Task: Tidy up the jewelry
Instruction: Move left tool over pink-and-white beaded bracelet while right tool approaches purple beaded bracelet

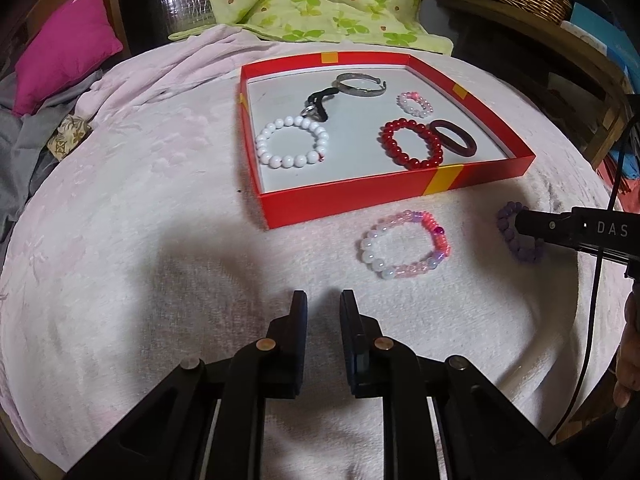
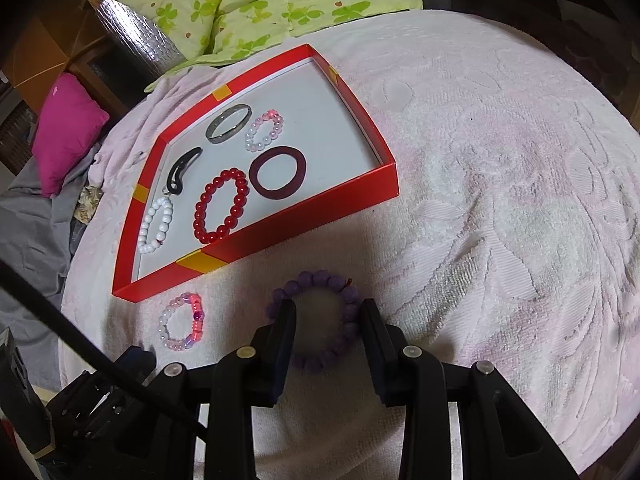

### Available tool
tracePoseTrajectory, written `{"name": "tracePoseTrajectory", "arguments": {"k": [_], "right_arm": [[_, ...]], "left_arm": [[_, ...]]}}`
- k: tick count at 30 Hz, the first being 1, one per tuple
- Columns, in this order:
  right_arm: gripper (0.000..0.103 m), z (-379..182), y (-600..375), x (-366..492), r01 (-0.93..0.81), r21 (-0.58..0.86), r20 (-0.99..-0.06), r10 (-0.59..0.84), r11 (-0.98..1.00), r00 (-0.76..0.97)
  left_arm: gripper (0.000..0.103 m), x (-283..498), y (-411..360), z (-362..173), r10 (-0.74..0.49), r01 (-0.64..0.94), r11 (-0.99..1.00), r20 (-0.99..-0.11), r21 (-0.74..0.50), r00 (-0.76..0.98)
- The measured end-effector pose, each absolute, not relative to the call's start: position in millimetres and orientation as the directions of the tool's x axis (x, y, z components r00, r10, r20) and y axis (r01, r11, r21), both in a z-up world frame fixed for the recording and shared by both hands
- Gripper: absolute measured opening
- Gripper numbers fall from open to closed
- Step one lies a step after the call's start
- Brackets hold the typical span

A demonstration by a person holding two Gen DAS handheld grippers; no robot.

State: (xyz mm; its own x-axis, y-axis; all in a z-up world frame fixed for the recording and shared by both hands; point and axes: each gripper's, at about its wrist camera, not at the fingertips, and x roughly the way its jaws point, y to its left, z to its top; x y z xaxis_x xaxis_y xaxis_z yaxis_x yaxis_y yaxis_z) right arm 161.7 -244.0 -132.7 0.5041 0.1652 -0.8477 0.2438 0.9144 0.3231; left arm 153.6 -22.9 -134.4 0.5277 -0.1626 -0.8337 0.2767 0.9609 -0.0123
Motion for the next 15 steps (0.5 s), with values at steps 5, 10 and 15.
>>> {"name": "tracePoseTrajectory", "arguments": {"k": [5,10,15], "right_arm": [[0.037,-132.7,-243.9,162.5,0.246,0.325,-0.848,0.166,0.913,0.504],[0.037,-132.7,-243.9,163.3,0.244,0.33,-0.847,0.172,0.912,0.503],[0.037,-132.6,-246.8,162.5,0.242,0.345,-0.843,0.186,0.907,0.505]], "left_arm": [[0.017,153.2,-15.7,-135.0,-0.157,0.266,0.964,-0.835,-0.013,0.528],[0.017,152.3,-12.3,-135.3,-0.159,0.265,0.964,-0.835,-0.017,0.527],[0.017,152.7,-12.2,-135.2,-0.173,0.268,0.963,-0.833,-0.031,0.525]]}}
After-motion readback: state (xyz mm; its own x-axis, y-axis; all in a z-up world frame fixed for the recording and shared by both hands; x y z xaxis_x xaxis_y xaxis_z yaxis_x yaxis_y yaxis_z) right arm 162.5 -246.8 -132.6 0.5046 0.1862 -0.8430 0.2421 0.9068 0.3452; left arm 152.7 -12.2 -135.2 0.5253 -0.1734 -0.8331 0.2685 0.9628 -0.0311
